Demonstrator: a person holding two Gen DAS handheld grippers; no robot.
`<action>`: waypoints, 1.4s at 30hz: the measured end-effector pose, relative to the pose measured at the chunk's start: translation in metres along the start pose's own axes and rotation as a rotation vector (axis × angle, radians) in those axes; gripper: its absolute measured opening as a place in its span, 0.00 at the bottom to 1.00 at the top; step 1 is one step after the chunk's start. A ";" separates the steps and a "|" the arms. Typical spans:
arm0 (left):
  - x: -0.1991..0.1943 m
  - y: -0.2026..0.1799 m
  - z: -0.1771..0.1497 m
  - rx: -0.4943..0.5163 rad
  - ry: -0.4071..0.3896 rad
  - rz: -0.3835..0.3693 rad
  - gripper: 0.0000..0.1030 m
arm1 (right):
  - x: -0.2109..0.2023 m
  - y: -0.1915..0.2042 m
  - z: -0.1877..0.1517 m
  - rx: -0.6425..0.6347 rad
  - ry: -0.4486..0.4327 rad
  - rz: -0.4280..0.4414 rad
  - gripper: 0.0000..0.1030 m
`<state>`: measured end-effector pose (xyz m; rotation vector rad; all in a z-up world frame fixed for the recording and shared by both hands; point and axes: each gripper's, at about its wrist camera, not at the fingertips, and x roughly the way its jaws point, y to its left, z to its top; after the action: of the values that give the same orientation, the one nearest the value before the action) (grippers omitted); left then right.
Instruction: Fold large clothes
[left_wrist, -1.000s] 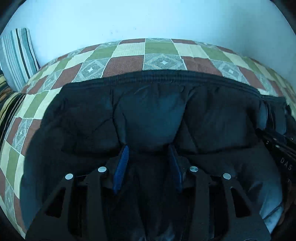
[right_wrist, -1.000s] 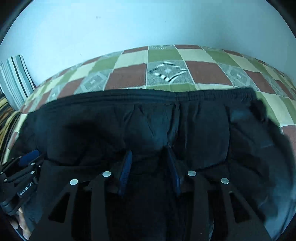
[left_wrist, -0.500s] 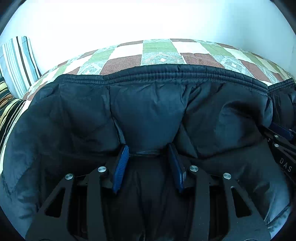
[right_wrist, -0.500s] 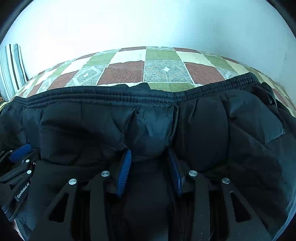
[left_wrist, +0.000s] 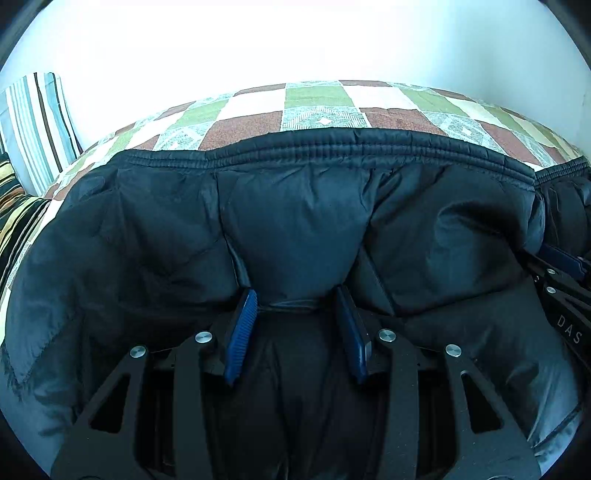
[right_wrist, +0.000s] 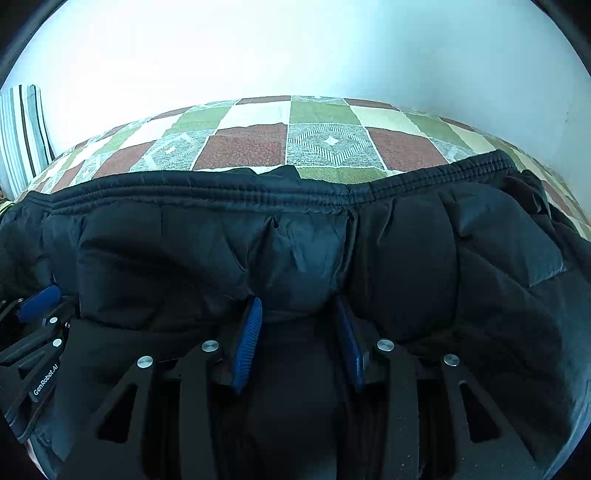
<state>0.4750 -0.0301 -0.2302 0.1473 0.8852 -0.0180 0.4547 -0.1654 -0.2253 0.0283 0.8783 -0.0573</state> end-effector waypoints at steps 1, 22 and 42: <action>-0.001 -0.001 0.001 0.004 0.002 0.004 0.43 | -0.001 -0.001 0.001 0.001 0.001 0.002 0.40; -0.141 0.170 -0.099 -0.396 -0.072 -0.123 0.85 | -0.163 -0.150 -0.061 0.256 -0.068 -0.033 0.77; -0.087 0.183 -0.109 -0.632 -0.021 -0.299 0.24 | -0.112 -0.183 -0.112 0.569 0.084 0.273 0.30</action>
<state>0.3495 0.1615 -0.2089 -0.5743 0.8482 -0.0181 0.2858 -0.3379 -0.2109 0.6854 0.9118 -0.0489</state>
